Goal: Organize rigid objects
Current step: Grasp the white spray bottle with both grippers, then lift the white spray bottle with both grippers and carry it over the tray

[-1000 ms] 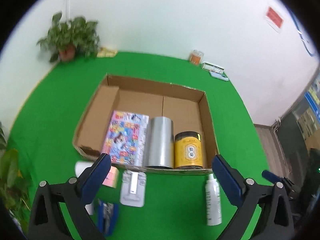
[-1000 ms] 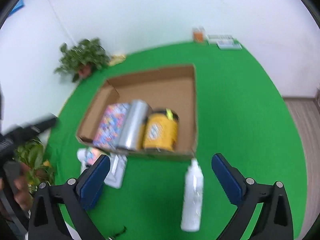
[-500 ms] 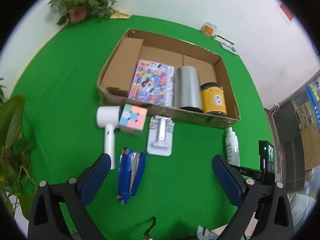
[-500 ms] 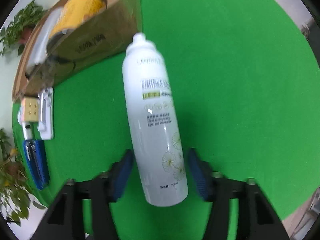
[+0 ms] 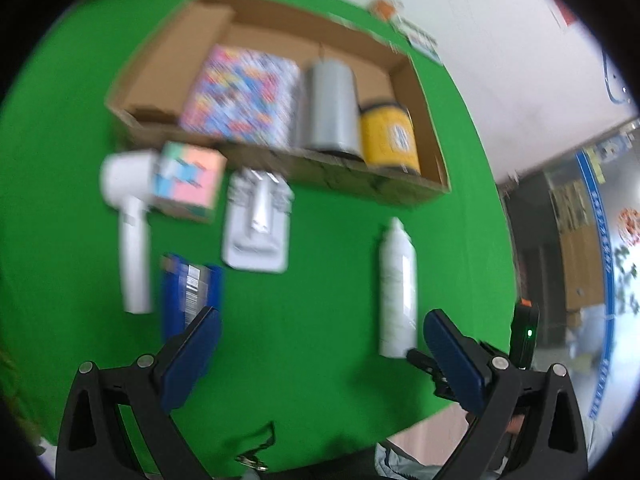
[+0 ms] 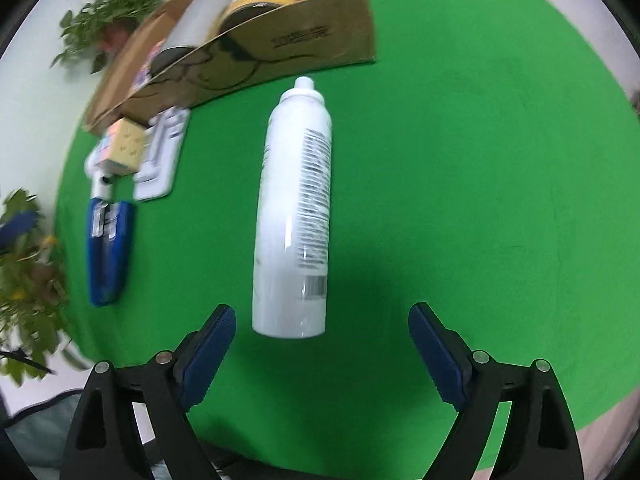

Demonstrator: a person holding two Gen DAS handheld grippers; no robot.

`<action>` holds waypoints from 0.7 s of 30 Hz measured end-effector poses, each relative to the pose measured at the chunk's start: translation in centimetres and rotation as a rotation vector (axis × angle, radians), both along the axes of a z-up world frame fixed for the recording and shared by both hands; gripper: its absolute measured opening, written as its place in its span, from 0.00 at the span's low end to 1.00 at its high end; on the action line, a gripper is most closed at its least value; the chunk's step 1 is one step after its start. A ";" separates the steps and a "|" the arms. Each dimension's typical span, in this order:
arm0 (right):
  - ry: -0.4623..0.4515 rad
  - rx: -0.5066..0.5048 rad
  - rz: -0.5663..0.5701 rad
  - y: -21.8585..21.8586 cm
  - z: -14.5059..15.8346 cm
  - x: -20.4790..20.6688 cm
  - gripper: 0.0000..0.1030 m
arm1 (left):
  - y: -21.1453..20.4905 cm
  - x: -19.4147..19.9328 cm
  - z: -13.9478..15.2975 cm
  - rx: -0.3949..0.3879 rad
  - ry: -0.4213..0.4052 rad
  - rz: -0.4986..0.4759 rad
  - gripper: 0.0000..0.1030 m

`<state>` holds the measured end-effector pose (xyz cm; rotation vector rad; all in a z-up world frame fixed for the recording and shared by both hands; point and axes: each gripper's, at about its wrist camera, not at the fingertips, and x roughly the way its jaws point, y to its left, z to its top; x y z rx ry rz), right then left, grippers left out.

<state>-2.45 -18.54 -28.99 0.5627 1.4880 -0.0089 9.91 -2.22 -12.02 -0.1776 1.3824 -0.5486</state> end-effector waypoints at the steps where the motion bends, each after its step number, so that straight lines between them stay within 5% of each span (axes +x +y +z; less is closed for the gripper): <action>1: 0.001 0.007 0.027 0.3 -0.1 0.3 0.85 | -0.7 0.0 -0.6 -0.002 0.017 -0.015 0.98; 9: -0.013 0.193 0.057 3.6 -2.4 3.3 0.66 | -6.7 2.0 -7.1 -0.001 0.147 -0.094 0.96; 13: -0.042 0.254 0.047 5.4 -2.9 4.7 0.58 | -8.3 3.0 -10.8 0.018 0.243 -0.089 0.67; 15: -0.039 0.318 0.032 6.0 -3.4 5.6 0.42 | -8.7 3.0 -12.2 0.077 0.285 -0.088 0.57; 17: -0.025 0.333 0.041 6.4 -3.4 6.0 0.42 | -9.1 2.5 -13.0 0.086 0.319 -0.095 0.41; 21: -0.006 0.350 0.073 6.3 -2.8 6.5 0.41 | -9.9 1.7 -12.6 0.107 0.298 -0.081 0.42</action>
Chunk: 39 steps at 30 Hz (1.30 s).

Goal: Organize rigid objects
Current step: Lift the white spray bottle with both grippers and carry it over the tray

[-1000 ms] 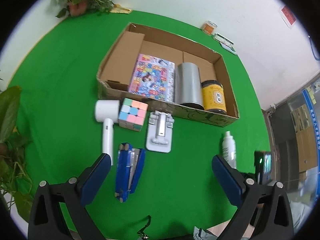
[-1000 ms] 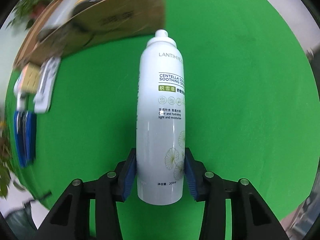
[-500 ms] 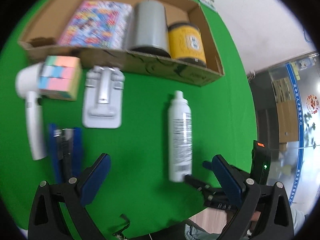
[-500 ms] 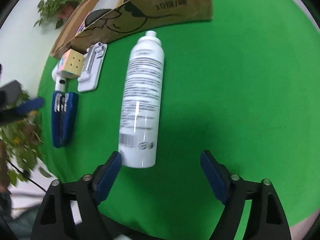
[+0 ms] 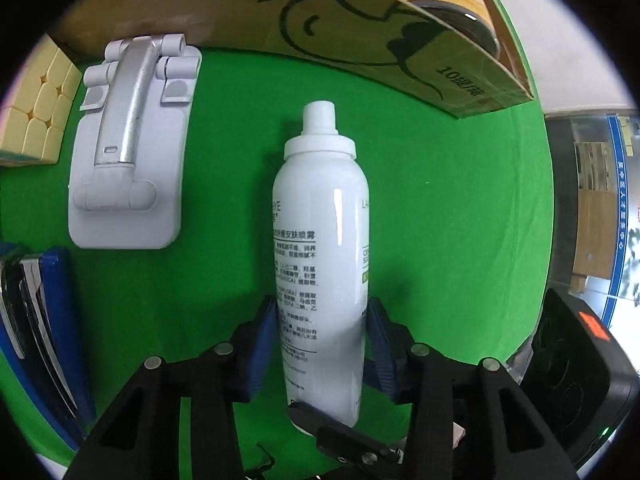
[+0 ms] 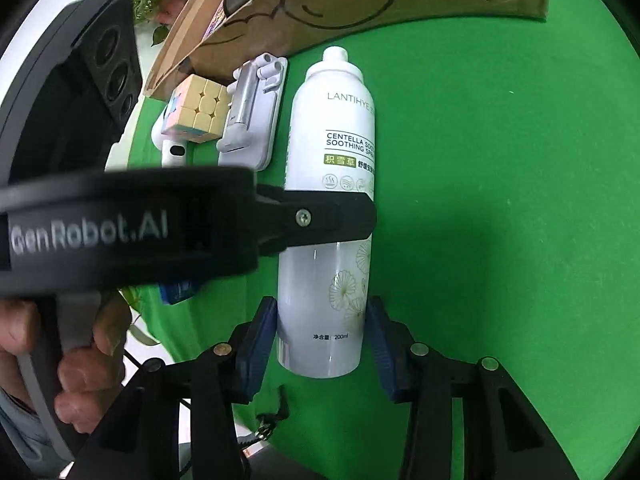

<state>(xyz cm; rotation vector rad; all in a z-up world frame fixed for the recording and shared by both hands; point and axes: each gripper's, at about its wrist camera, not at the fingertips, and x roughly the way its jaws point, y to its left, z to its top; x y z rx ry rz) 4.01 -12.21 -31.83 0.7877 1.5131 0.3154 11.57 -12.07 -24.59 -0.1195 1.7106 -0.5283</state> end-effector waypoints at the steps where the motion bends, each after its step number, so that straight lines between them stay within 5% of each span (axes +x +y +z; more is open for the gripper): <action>1: -0.002 0.014 -0.006 -0.3 0.3 0.1 0.41 | -0.2 0.0 0.3 -0.002 -0.004 0.011 0.42; 14: -0.290 -0.095 -0.090 -9.6 13.6 6.7 0.41 | -9.2 4.6 15.7 -0.092 -0.341 -0.043 0.42; 21: -0.298 -0.118 -0.143 -14.4 13.4 11.8 0.41 | -12.7 9.9 15.2 -0.080 -0.331 -0.090 0.42; 30: -0.176 -0.109 -0.159 -17.3 8.3 15.0 0.41 | -15.8 13.5 10.9 -0.028 -0.252 -0.122 0.42; 39: -0.140 -0.208 -0.190 -18.7 5.2 14.7 0.44 | -12.3 13.6 11.2 -0.050 -0.206 -0.017 0.42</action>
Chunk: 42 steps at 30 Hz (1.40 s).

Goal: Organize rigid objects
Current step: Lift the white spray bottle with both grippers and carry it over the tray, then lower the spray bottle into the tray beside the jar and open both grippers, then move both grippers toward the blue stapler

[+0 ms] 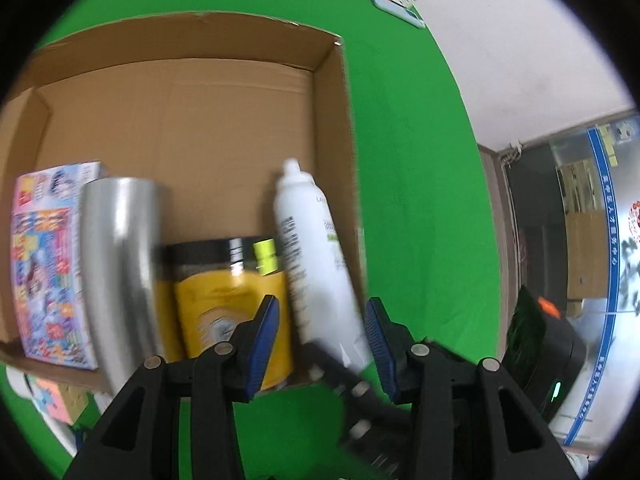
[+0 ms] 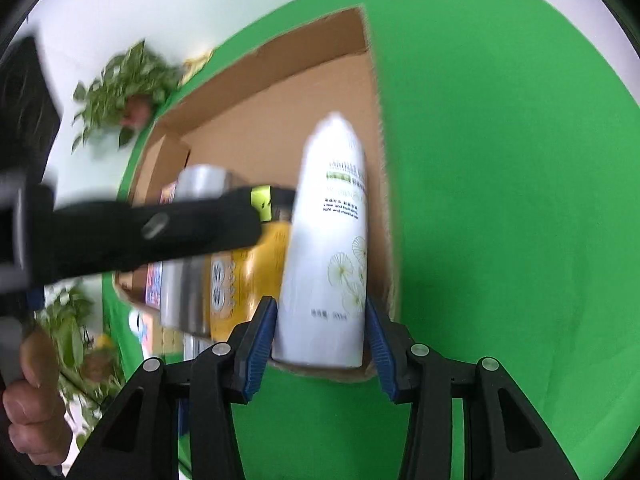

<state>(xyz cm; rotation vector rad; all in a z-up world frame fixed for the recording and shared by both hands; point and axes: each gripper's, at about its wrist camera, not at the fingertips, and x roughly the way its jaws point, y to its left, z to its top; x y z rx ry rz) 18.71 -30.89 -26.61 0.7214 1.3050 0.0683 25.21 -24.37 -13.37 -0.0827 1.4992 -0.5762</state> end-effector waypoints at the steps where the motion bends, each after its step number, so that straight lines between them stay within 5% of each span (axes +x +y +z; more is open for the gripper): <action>1: -0.002 0.008 -0.011 -0.1 0.0 -0.1 0.44 | 0.7 -0.3 0.3 0.005 -0.012 0.007 0.42; 4: -0.003 -0.030 0.011 0.7 0.5 0.0 0.46 | 3.3 -1.6 1.8 0.015 -0.067 0.022 0.42; 10: -0.043 -0.033 -0.012 1.1 2.7 -1.3 0.74 | 9.2 -5.2 5.4 0.062 -0.217 0.071 0.42; 13: -0.042 -0.069 -0.019 1.4 4.2 -3.8 0.74 | 12.0 -6.8 6.1 0.090 -0.271 0.120 0.56; 19: -0.032 -0.174 0.001 3.7 8.3 -8.7 0.59 | 17.1 -9.7 7.0 0.172 -0.424 0.150 0.63; 21: -0.061 -0.201 0.007 5.2 9.9 -9.5 0.42 | 19.1 -10.2 6.6 0.232 -0.423 0.149 0.63; 22: -0.074 -0.211 0.007 5.9 10.7 -9.9 0.39 | 20.3 -10.3 6.4 0.240 -0.414 0.158 0.61; 24: -0.095 -0.217 0.000 7.7 12.2 -10.3 0.39 | 22.4 -10.6 6.3 0.193 -0.391 0.159 0.14; 25: -0.104 -0.210 0.000 8.4 12.7 -10.5 0.39 | 23.6 -10.5 6.0 0.156 -0.351 0.150 0.02; 26: -0.113 -0.202 0.006 9.3 13.3 -10.7 0.47 | 24.3 -10.5 5.8 0.137 -0.347 0.148 0.02; 27: -0.117 -0.205 0.011 10.3 13.8 -10.9 0.70 | 25.0 -10.7 5.9 0.127 -0.363 0.145 0.02; 28: -0.126 -0.213 0.011 11.2 14.3 -11.1 0.82 | 25.6 -10.9 6.1 0.117 -0.392 0.141 0.02; 30: -0.155 -0.232 0.001 12.7 15.0 -11.5 0.91 | 26.8 -11.2 6.4 0.128 -0.442 0.155 0.12; 32: -0.135 -0.222 0.003 14.1 14.8 -11.8 0.91 | 28.1 -11.4 5.8 0.134 -0.437 0.187 0.86; 33: -0.116 -0.214 0.004 14.7 14.5 -11.9 0.92 | 28.9 -11.5 5.5 0.125 -0.428 0.209 0.95; 42: 0.001 -0.152 0.109 20.2 10.8 -10.9 0.91 | 31.4 -11.2 1.5 0.083 -0.266 0.194 0.96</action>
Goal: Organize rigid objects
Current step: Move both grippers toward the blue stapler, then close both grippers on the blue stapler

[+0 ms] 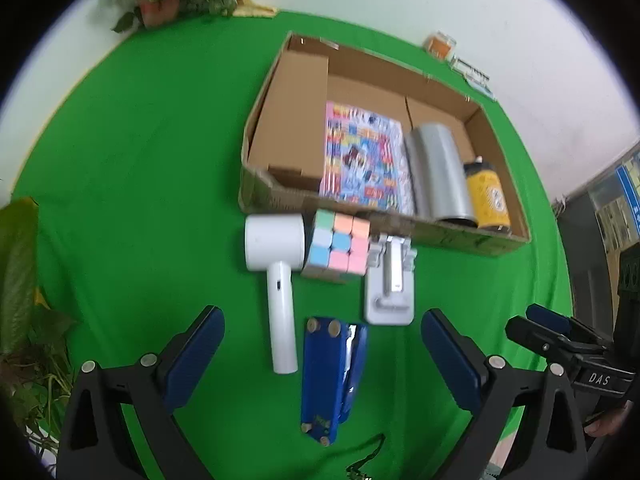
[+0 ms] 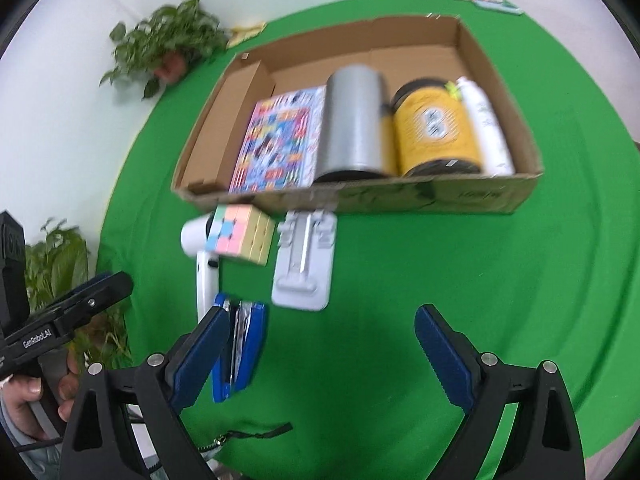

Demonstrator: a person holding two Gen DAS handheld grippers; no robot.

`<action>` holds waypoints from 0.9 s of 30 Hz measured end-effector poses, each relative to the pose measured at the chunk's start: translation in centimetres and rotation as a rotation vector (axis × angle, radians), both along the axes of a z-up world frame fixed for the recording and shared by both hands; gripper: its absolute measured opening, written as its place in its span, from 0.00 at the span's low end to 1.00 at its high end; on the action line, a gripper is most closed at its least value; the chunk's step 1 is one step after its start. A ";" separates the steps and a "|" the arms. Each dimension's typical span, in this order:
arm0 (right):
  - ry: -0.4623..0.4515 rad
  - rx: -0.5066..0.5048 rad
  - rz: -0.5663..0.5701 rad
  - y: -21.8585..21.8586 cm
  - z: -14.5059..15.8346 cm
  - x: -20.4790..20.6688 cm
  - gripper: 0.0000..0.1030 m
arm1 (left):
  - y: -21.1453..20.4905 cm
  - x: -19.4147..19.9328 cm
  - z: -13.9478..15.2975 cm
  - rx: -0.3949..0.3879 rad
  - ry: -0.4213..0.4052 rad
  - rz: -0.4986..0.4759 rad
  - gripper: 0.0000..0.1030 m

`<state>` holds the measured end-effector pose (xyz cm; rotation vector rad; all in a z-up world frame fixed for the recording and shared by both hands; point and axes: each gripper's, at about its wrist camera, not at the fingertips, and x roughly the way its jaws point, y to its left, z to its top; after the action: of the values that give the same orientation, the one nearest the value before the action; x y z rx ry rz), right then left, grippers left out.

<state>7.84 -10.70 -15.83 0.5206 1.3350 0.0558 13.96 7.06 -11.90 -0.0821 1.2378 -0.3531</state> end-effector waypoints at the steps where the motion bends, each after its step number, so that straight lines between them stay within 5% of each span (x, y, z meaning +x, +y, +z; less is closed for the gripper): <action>1: 0.022 -0.001 0.010 0.6 -0.6 0.0 0.91 | 0.1 0.1 -0.5 -0.008 0.022 -0.005 0.96; 11: 0.093 0.009 0.082 4.1 -3.4 -0.6 0.91 | 0.9 1.0 -4.9 -0.083 0.155 -0.035 0.95; 17: 0.080 0.011 0.190 9.0 -4.8 -0.7 0.91 | 2.4 0.9 -7.3 -0.065 0.207 -0.024 0.91; 22: 0.100 0.043 0.280 12.9 -5.7 -0.9 0.91 | 3.9 0.6 -9.3 -0.079 0.281 -0.002 0.62; 27: 0.135 0.072 0.286 14.6 -6.7 -0.2 0.91 | 5.6 -0.3 -9.6 -0.156 0.295 0.032 0.58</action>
<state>7.60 3.95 -22.56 0.3959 1.5366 0.3090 13.67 12.68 -21.51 -0.2960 1.4967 -0.4192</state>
